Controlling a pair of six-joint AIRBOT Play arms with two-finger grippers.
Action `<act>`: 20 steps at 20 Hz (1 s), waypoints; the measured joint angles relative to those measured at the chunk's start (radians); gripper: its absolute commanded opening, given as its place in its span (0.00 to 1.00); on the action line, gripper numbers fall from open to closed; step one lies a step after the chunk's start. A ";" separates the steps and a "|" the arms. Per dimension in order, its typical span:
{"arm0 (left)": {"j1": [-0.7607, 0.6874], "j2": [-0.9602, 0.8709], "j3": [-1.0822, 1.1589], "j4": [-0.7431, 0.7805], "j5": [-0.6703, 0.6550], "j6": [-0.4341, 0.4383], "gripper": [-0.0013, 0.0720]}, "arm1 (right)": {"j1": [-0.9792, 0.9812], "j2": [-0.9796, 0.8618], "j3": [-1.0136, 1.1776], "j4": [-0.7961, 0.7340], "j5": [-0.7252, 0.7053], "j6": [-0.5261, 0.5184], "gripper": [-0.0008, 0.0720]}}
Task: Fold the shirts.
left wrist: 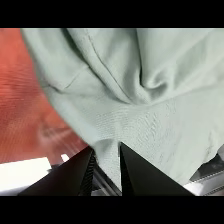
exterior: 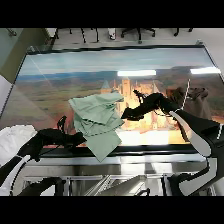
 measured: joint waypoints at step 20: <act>0.030 0.385 0.466 -0.014 -0.077 -0.019 0.03 | 0.086 0.255 0.360 0.053 -0.117 -0.008 0.04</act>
